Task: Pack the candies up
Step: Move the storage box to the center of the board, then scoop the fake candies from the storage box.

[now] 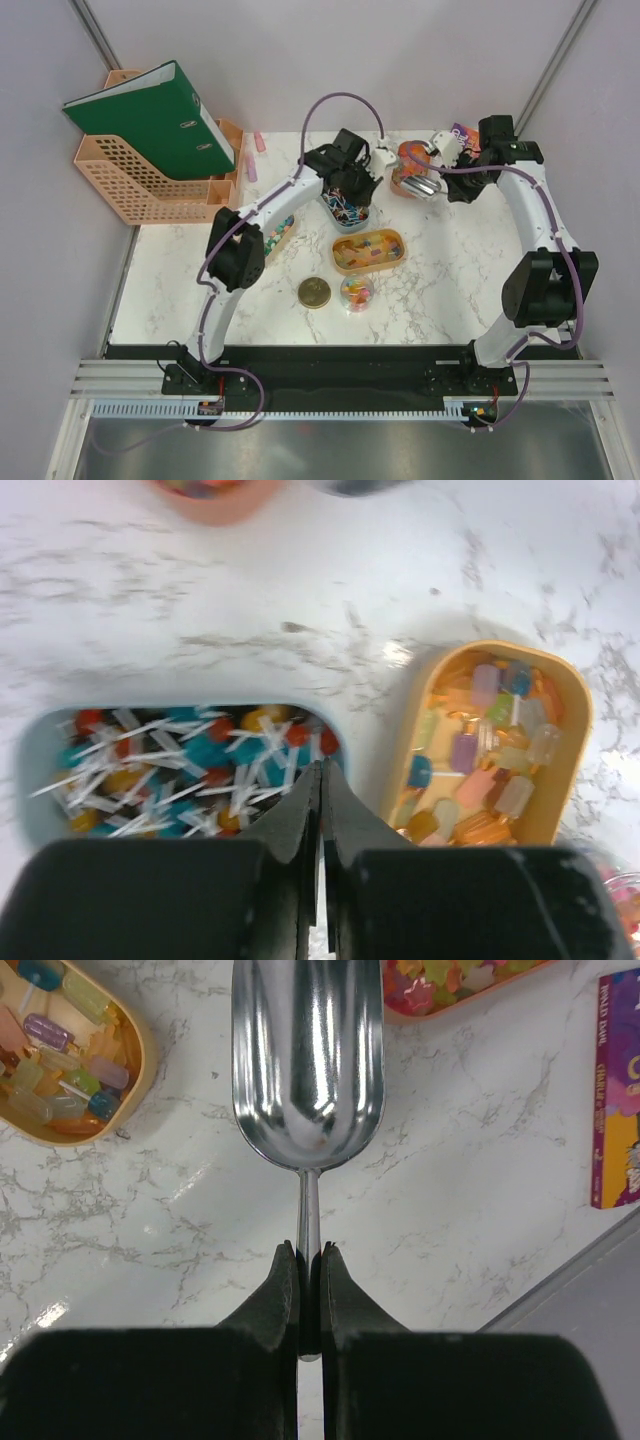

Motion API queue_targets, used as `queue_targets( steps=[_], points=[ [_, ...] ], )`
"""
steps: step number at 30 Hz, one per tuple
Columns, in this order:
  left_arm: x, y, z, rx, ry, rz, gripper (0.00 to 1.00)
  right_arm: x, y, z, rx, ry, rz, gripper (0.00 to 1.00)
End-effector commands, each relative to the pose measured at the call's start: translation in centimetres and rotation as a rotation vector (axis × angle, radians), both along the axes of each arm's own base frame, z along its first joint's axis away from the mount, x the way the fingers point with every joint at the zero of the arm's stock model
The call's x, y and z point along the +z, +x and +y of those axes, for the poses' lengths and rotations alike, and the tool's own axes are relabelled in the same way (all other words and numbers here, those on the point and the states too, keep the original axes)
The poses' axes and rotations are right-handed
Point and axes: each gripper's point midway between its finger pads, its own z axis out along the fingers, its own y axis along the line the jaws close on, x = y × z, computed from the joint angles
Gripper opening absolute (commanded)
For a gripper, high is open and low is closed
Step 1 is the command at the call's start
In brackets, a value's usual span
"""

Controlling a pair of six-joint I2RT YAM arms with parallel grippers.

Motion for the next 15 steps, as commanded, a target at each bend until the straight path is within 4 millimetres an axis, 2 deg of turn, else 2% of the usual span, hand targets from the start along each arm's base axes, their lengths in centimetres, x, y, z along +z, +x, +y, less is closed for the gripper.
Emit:
queue_targets(
  steps=[1, 2, 3, 4, 7, 8, 9, 11, 12, 14, 15],
  points=[
    [8.4, 6.4, 4.9, 0.177, -0.108, -0.23, 0.02, 3.5, -0.2, 0.7, -0.021, 0.007, -0.056, 0.0],
    [7.9, 7.6, 6.1, 0.21, -0.092, -0.242, 0.02, 3.7, -0.4, 2.1, 0.005, -0.006, -0.058, 0.0],
    [7.7, 8.7, 7.2, 0.238, -0.077, -0.256, 0.02, 3.8, -0.5, 2.4, 0.009, -0.014, -0.059, 0.0],
    [7.5, 10.3, 9.4, 0.278, -0.061, -0.269, 0.02, 3.7, -0.7, 2.8, 0.016, -0.022, -0.049, 0.0],
    [4.7, 13.8, 12.7, 0.34, 0.023, -0.288, 0.02, 3.5, -1.5, 4.9, 0.054, -0.051, -0.028, 0.0],
    [5.1, 14.8, 13.1, 0.352, 0.03, -0.315, 0.02, 3.5, -1.9, 6.3, 0.084, -0.057, -0.023, 0.0],
    [3.0, 15.6, 13.7, 0.366, 0.066, -0.3, 0.02, 3.5, -2.0, 6.9, 0.082, -0.061, -0.015, 0.0],
    [2.7, 16.8, 14.5, 0.38, 0.078, -0.315, 0.02, 3.4, -2.1, 8.4, 0.093, -0.067, 0.01, 0.0],
    [1.2, 17.2, 14.7, 0.387, 0.091, -0.298, 0.02, 3.5, -2.1, 8.9, 0.075, -0.063, 0.027, 0.0],
    [0.7, 17.9, 15.2, 0.405, 0.092, -0.298, 0.02, 4.4, -1.8, 9.9, 0.067, -0.06, 0.034, 0.0],
    [-0.4, 18.1, 15.5, 0.413, 0.11, -0.286, 0.02, 3.7, -1.4, 9.9, 0.05, -0.07, 0.064, 0.0]
  ],
)
